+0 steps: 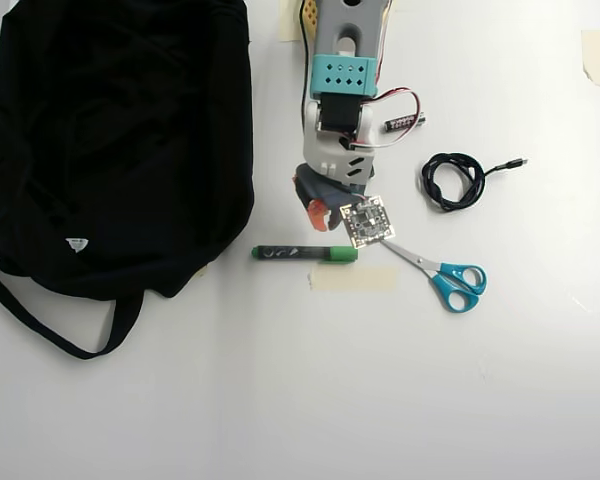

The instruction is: Put the green marker into the black bag

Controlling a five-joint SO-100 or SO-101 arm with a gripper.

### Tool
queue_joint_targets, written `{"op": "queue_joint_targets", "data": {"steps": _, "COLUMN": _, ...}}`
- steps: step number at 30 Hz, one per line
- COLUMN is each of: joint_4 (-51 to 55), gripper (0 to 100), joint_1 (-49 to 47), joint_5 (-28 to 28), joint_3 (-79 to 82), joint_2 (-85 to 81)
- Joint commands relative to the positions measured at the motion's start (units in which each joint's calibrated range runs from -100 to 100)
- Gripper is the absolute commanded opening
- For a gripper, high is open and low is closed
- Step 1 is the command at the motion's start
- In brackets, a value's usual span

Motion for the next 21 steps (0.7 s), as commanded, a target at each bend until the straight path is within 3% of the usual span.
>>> {"op": "queue_joint_targets", "data": {"steps": 1, "joint_4": 0.27, "gripper": 2, "joint_1": 1.02, "joint_5": 1.96, "joint_3": -0.25, "joint_2": -1.7}}
{"op": "queue_joint_targets", "data": {"steps": 15, "joint_4": 0.61, "gripper": 2, "joint_1": 2.37, "joint_5": 9.19, "joint_3": 1.82, "joint_2": -1.7}}
{"op": "queue_joint_targets", "data": {"steps": 21, "joint_4": 9.83, "gripper": 2, "joint_1": 3.04, "joint_5": 10.14, "joint_3": -6.63, "joint_2": -0.29}}
